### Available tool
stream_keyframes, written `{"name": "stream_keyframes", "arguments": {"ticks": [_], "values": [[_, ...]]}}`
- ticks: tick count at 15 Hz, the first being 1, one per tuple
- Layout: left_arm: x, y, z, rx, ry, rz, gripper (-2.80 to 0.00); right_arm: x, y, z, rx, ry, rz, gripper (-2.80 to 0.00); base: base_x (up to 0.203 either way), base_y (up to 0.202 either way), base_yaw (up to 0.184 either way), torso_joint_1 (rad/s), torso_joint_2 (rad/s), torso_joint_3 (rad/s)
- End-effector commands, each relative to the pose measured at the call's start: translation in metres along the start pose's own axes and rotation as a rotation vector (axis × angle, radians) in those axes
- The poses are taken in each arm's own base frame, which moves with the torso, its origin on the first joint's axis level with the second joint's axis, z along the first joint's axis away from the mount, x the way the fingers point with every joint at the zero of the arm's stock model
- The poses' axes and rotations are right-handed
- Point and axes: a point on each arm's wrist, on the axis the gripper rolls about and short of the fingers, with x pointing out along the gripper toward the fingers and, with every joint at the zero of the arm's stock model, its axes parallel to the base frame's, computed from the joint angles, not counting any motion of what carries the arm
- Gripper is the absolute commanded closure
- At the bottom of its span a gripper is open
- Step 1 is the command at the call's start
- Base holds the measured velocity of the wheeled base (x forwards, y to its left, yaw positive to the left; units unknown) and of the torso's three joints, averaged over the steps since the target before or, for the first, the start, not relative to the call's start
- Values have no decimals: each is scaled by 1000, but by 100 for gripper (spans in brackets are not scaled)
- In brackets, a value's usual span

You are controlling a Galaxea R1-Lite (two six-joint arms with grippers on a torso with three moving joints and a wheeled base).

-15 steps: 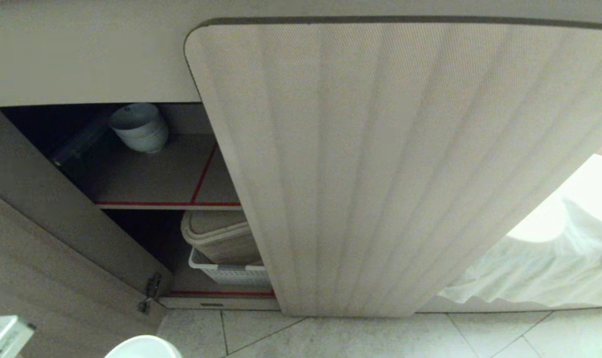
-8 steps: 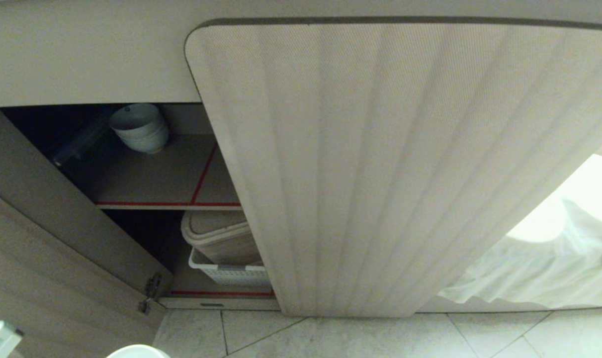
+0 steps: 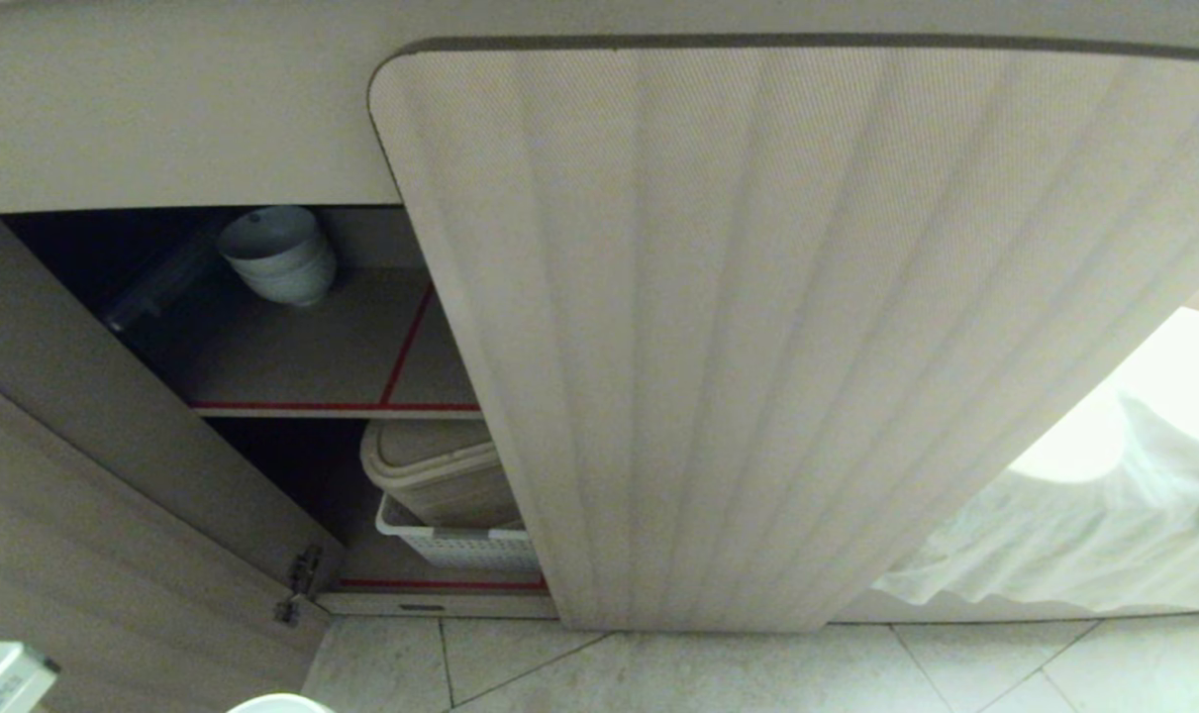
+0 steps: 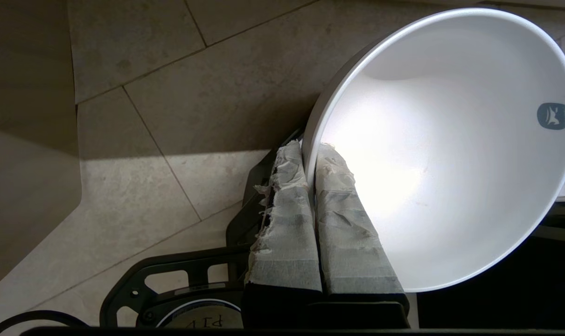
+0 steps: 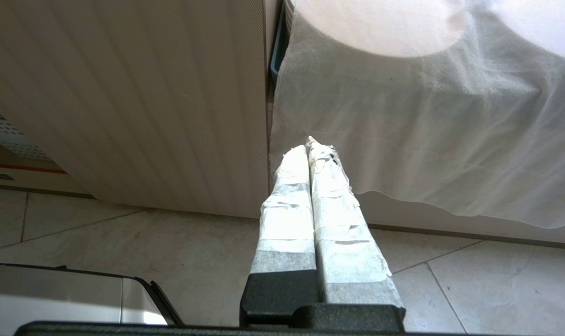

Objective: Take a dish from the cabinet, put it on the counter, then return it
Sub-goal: Place it on the table

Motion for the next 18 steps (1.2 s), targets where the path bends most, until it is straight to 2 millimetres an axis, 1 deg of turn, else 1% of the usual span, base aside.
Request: {"name": "stream_keyframes", "arguments": {"ticks": [1, 18], "values": [[1, 0, 0, -3, 10, 3, 0, 0, 0, 0, -1, 0, 1, 0, 0, 0, 0, 0, 0, 0], [1, 0, 0, -3, 13, 4, 0, 0, 0, 0, -1, 0, 0, 0, 0, 0, 0, 0, 0, 0]]}}
